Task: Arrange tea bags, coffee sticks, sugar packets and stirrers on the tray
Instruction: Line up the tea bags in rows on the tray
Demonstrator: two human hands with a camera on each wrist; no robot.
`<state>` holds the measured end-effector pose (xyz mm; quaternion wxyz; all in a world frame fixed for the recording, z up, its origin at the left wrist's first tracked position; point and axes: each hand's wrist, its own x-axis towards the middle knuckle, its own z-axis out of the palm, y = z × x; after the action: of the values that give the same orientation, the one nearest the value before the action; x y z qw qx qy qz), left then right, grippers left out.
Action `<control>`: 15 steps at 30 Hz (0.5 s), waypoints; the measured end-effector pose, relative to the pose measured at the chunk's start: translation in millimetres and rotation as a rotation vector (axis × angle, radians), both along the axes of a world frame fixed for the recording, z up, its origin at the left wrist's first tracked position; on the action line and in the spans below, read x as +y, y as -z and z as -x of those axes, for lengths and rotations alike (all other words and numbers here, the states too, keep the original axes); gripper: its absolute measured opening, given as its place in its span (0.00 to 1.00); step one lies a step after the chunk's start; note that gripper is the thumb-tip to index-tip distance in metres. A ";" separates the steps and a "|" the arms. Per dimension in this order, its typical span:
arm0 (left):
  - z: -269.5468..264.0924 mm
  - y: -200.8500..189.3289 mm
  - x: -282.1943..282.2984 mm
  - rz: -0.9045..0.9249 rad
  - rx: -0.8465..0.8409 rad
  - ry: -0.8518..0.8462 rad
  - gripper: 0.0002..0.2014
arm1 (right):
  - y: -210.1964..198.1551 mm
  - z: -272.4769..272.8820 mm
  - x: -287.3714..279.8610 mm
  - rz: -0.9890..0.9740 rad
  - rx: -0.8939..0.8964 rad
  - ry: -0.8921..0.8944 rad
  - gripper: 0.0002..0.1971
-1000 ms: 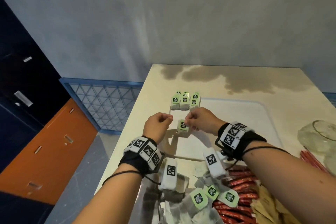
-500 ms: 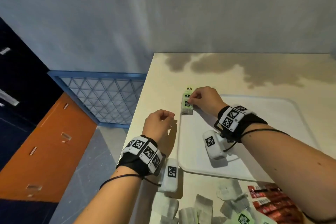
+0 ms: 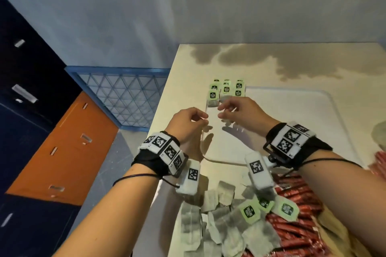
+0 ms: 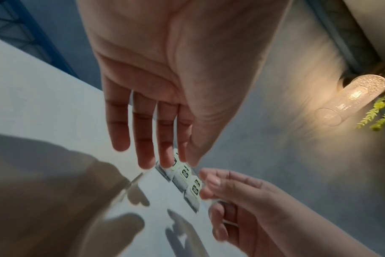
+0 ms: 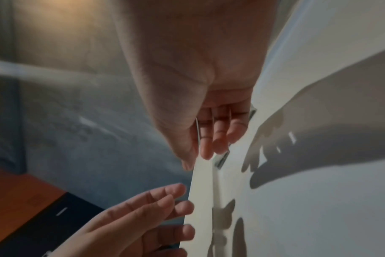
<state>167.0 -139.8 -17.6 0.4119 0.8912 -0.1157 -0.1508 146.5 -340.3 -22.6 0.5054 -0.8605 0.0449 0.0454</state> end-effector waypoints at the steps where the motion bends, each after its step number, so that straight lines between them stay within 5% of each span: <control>1: 10.1 -0.4 4.1 -0.040 0.009 0.023 0.07 | 1.9 18.6 1.2 -0.005 0.023 -0.037 0.08; 8: 93.9 1.1 29.5 -0.080 0.117 0.088 0.08 | 19.6 116.9 5.8 0.111 0.081 -0.207 0.08; 13: 127.7 -2.5 27.9 -0.225 0.263 0.369 0.32 | 11.3 147.0 0.9 0.204 0.006 -0.236 0.09; 15: 131.3 0.4 26.1 -0.335 0.191 0.393 0.32 | 7.0 156.0 3.9 0.210 0.036 -0.294 0.13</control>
<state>35.7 -113.7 -18.0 0.2307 0.8890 -0.2206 -0.3283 -9.4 -336.4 -29.6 0.3999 -0.9049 -0.0676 0.1291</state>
